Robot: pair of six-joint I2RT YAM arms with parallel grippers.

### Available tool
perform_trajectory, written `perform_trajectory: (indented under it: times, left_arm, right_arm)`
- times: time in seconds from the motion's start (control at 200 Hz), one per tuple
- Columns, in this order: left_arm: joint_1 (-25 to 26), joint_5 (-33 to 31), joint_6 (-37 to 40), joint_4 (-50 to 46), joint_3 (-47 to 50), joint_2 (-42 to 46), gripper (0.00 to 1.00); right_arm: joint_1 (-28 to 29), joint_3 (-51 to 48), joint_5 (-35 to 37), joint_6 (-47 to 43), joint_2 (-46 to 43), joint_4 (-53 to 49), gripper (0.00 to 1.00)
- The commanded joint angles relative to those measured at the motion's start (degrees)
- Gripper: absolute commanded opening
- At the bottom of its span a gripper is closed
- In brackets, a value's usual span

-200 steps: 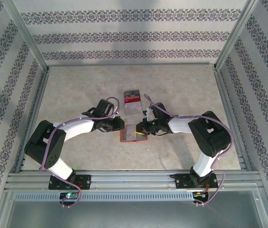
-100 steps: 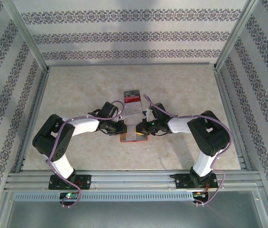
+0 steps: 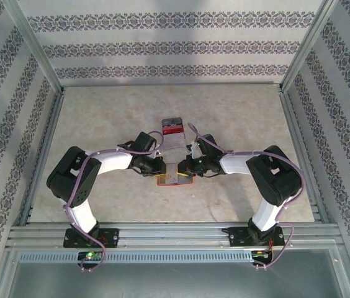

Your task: Take the credit cards out of the card holder

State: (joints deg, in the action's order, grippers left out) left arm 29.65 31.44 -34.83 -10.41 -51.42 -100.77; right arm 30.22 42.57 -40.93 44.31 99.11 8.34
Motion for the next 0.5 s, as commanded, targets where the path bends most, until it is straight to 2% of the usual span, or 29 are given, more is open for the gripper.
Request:
perform_trajectory:
  times: [0.0, 0.285, 0.495]
  left_arm:
    - [0.54, -7.36, 1.74, -6.64, 1.13, -3.21, 0.14]
    - [0.58, -6.15, 1.78, -4.72, 1.65, -2.72, 0.14]
    - [0.54, -1.43, 4.24, -1.19, -1.48, 2.01, 0.23]
  right_arm:
    - [-1.04, -1.07, 1.29, -2.5, -2.78, -3.52, 0.02]
    - [-3.7, -0.99, 1.74, -7.24, -8.19, -10.63, 0.01]
    - [-5.47, 0.72, 0.38, -12.8, -12.95, -14.06, 0.0]
